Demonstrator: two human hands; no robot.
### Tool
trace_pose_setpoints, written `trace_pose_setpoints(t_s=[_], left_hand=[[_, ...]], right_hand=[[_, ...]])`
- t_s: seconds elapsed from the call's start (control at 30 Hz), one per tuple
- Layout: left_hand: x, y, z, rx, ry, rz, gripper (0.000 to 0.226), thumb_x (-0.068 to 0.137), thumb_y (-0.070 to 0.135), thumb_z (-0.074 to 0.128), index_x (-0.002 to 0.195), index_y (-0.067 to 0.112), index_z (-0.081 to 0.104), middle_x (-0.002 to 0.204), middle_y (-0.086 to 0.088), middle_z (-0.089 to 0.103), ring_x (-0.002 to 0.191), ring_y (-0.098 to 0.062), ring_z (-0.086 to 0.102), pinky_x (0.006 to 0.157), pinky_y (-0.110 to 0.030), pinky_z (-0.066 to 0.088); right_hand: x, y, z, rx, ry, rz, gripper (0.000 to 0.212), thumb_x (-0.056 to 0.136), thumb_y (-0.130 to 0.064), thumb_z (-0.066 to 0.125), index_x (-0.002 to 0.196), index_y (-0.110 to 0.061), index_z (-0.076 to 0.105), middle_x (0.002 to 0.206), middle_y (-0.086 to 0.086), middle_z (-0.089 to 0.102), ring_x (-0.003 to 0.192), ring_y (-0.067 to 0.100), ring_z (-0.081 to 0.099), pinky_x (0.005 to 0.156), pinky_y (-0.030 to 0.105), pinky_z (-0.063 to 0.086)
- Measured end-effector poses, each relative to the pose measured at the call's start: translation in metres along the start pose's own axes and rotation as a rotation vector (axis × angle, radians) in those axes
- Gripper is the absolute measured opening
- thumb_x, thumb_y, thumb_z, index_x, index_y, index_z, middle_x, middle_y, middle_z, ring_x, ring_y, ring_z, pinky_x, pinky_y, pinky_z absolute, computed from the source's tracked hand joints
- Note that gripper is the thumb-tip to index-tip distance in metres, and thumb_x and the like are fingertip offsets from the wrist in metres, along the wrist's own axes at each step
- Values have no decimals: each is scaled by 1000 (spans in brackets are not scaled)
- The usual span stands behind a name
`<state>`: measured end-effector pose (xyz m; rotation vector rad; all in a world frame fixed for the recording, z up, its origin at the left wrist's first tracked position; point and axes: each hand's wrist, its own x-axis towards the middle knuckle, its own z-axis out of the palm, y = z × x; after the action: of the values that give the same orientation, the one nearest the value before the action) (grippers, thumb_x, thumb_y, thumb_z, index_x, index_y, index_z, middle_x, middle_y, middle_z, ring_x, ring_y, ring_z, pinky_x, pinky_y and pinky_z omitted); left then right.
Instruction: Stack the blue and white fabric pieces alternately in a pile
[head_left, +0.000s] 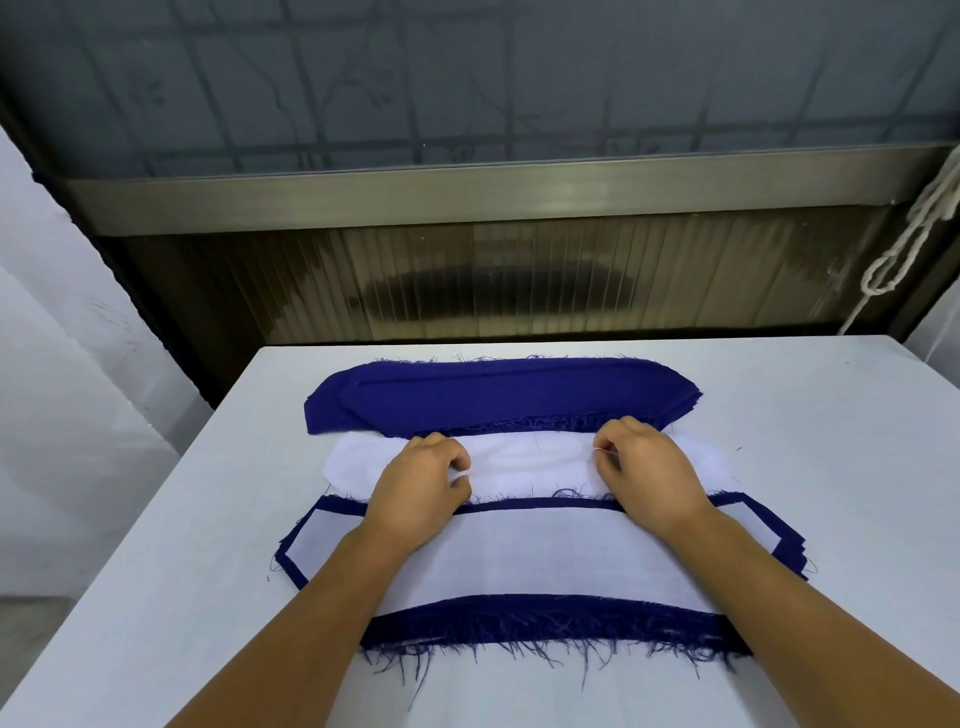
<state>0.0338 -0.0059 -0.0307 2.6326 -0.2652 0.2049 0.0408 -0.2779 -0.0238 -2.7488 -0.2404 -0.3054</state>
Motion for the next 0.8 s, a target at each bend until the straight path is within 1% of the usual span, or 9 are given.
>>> trace_pose_setpoints(t_s=[0.17, 0.27, 0.33, 0.4, 0.47, 0.57, 0.67, 0.73, 0.8], left_hand=[[-6, -4, -9, 140, 119, -99, 12, 93, 16, 55, 89, 19, 66, 94, 6, 57, 83, -11, 52, 62, -23, 42], [-8, -14, -25, 95, 117, -124, 19, 96, 19, 53, 89, 17, 70, 96, 4, 60, 86, -13, 54, 69, -27, 47], [-13, -18, -43, 23, 127, -84, 19, 97, 21, 55, 94, 17, 73, 100, 4, 62, 90, -14, 54, 77, -28, 47], [-20, -19, -64, -25, 148, -12, 18, 96, 20, 58, 104, 17, 74, 99, 7, 61, 95, -15, 54, 83, -27, 46], [-30, -19, -86, -50, 133, 60, 17, 94, 18, 62, 104, 20, 75, 93, 12, 61, 92, -10, 56, 81, -21, 45], [-43, -20, -119, -177, -33, 65, 15, 89, 25, 68, 90, 38, 75, 87, 16, 66, 84, -3, 62, 71, -11, 45], [-46, -24, -138, -246, -349, 15, 12, 88, 31, 69, 93, 42, 73, 94, 20, 70, 87, 1, 65, 71, -7, 46], [-43, -25, -137, -255, -468, 6, 9, 88, 31, 70, 93, 39, 73, 95, 17, 71, 87, -1, 65, 72, -9, 47], [-40, -27, -129, -216, -463, -8, 8, 88, 30, 70, 86, 37, 74, 91, 16, 71, 85, -2, 65, 72, -10, 46]], right_hand=[[-1, 3, -4, -117, 42, 111, 14, 94, -18, 47, 95, -17, 61, 92, -2, 62, 84, 19, 54, 79, 30, 42], [-5, 9, -14, -81, 72, 116, 15, 95, -17, 47, 99, -18, 62, 95, -3, 64, 87, 19, 55, 81, 30, 41], [-11, 9, -25, -23, 78, 66, 15, 97, -17, 49, 101, -18, 63, 97, -4, 65, 88, 18, 57, 81, 30, 42], [-20, 5, -41, 46, 65, 28, 12, 97, -20, 51, 99, -21, 63, 96, -8, 65, 85, 13, 57, 73, 26, 42], [-32, 1, -62, 136, 43, 9, 8, 95, -25, 55, 93, -28, 62, 90, -18, 64, 83, 4, 57, 66, 21, 42], [-49, -3, -98, 364, -65, -9, 10, 90, -29, 61, 80, -33, 63, 81, -19, 67, 77, 0, 61, 64, 17, 46], [-52, 1, -117, 545, -292, 54, 13, 88, -23, 66, 77, -28, 68, 78, -11, 69, 69, 1, 62, 63, 10, 45], [-49, 5, -114, 494, -428, 100, 15, 89, -21, 67, 75, -24, 69, 73, -13, 68, 62, -1, 59, 59, 10, 43], [-43, 8, -103, 385, -459, 132, 17, 91, -22, 65, 74, -24, 68, 66, -16, 64, 58, -3, 55, 57, 12, 42]])
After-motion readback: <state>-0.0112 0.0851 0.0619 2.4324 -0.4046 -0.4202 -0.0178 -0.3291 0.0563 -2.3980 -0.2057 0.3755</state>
